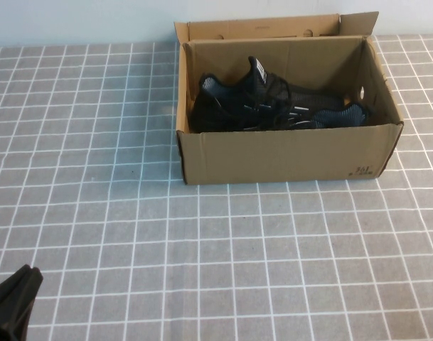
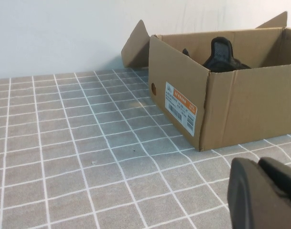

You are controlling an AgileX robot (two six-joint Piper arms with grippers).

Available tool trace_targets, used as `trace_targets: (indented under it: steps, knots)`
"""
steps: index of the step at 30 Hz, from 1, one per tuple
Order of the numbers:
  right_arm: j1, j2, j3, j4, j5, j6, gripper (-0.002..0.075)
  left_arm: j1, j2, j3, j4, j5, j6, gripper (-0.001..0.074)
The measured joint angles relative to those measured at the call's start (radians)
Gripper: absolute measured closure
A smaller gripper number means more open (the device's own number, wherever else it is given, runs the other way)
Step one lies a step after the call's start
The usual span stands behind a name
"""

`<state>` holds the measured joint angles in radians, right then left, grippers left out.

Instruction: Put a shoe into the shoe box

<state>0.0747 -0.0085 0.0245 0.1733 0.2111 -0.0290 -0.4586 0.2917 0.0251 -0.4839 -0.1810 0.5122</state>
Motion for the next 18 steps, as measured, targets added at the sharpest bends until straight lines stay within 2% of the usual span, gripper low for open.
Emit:
trace_targets:
  steps: [5, 18]
  knots:
    - [-0.006, 0.000, 0.000, -0.061, 0.111, 0.037, 0.0742, 0.000, 0.000, 0.000, 0.000, 0.000, 0.000, 0.0736]
    - [-0.006, 0.000, 0.000, -0.067, 0.123, 0.045, 0.0742, 0.000, 0.000, 0.000, 0.000, 0.000, 0.000, 0.0736]
